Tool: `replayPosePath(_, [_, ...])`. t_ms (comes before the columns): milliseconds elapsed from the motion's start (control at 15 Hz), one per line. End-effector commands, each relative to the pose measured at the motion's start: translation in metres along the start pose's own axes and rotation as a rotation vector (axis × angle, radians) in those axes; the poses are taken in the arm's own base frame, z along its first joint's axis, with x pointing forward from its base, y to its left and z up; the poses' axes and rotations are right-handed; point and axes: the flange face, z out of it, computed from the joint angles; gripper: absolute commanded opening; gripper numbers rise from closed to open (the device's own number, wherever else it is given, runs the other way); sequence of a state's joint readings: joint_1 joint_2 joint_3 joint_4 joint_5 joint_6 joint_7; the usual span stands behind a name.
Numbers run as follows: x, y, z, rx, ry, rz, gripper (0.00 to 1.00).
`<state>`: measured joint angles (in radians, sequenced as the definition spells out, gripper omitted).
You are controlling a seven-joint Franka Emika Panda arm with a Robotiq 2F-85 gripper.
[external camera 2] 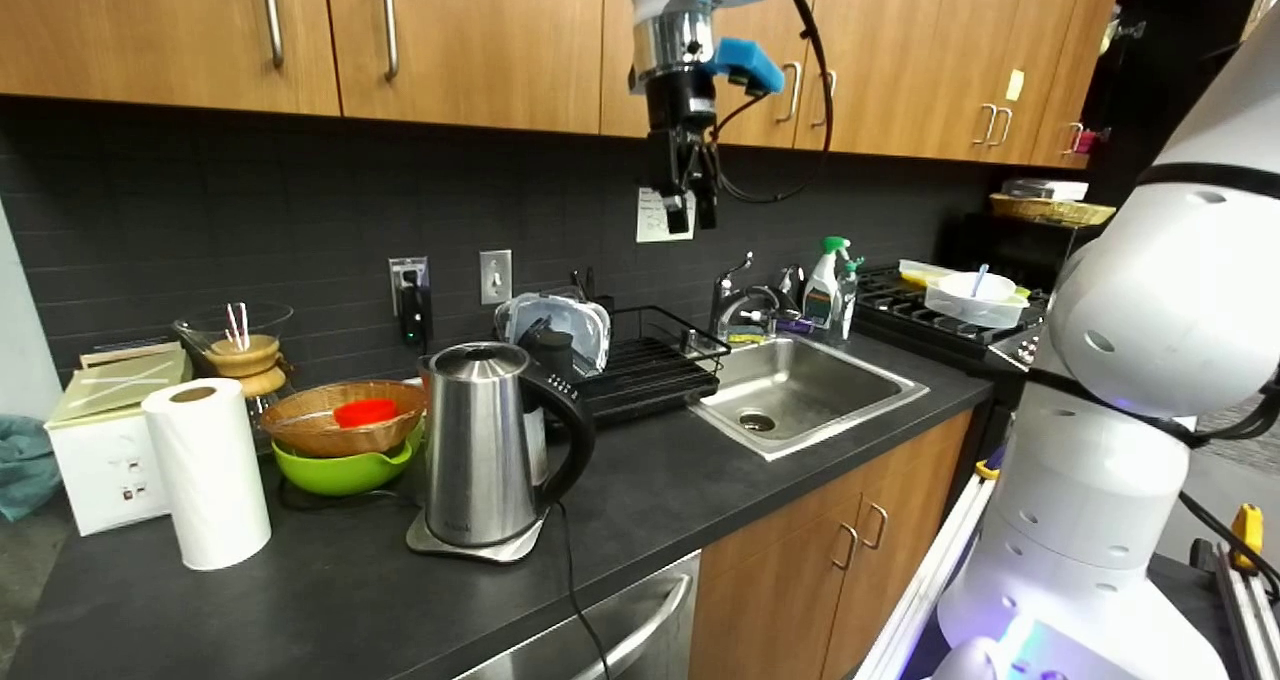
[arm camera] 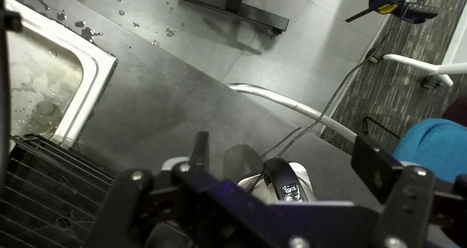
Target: Press the button on the kettle
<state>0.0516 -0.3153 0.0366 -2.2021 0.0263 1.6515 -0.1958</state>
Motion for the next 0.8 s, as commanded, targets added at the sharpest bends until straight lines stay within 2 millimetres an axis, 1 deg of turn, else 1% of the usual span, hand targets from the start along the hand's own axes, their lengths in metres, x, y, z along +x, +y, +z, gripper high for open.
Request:
replayPosePath(0, [0.023,-0.022,0.013,-0.041,-0.018,-0.014,1.0])
replayPosePath(200, [0.041,-0.032,0.023,-0.066,-0.016,-0.045,1.0])
replayPosePath(467, [0.062,-0.033,0.033,-0.107,0.017,-0.084,1.0])
replayPosePath(733, [0.072,-0.032,0.041,-0.125,0.014,-0.096,1.0])
